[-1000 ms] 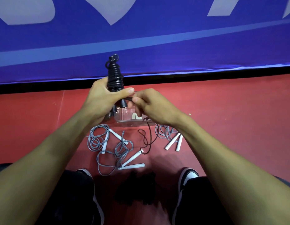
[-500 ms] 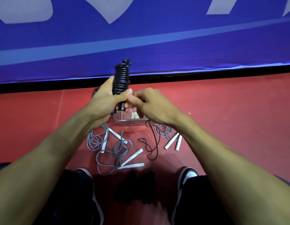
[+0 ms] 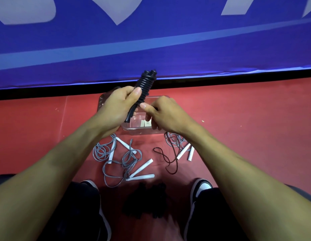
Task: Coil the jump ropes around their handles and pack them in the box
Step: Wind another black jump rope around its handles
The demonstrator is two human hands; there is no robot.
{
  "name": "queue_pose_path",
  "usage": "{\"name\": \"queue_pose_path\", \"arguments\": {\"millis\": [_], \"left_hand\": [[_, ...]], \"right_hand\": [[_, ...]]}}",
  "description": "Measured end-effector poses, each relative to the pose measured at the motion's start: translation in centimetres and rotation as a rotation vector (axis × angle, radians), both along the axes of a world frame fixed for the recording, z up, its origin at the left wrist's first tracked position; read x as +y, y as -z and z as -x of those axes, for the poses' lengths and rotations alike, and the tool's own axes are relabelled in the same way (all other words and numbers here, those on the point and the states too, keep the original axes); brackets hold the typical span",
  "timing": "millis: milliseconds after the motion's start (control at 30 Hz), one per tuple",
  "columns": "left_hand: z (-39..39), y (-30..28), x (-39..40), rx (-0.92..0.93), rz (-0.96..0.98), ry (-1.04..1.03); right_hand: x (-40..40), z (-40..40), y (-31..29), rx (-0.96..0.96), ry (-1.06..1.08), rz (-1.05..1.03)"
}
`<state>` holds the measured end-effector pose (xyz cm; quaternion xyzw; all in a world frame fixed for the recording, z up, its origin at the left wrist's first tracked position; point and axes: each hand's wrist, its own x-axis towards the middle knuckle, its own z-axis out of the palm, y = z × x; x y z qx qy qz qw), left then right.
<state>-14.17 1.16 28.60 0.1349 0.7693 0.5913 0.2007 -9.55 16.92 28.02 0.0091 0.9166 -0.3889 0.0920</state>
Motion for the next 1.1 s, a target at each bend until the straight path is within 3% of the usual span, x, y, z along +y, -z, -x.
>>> {"name": "queue_pose_path", "arguments": {"millis": [267,500,733,933,1033,1100], "left_hand": [[0.6,0.5,-0.7,0.167,0.239,-0.087],[0.7,0.0,-0.8,0.174,0.221,-0.11],[0.6,-0.4,-0.9,0.086,0.128,-0.161],[0.2,-0.2,-0.6,0.128,0.142,-0.095],[0.6,-0.3,-0.7,0.238,0.178,-0.11],[0.8,-0.2,-0.9,0.204,0.125,-0.123]], "right_hand": [[0.7,0.0,0.1,-0.123,-0.039,-0.083],[-0.3,-0.3,-0.7,0.021,-0.129,0.055],[-0.5,-0.3,-0.9,-0.068,-0.081,0.295],[0.5,0.1,-0.1,-0.158,-0.11,-0.015],[1.0,0.0,0.3,-0.196,-0.108,-0.036],[1.2,0.2,0.2,-0.178,-0.062,-0.022]]}}
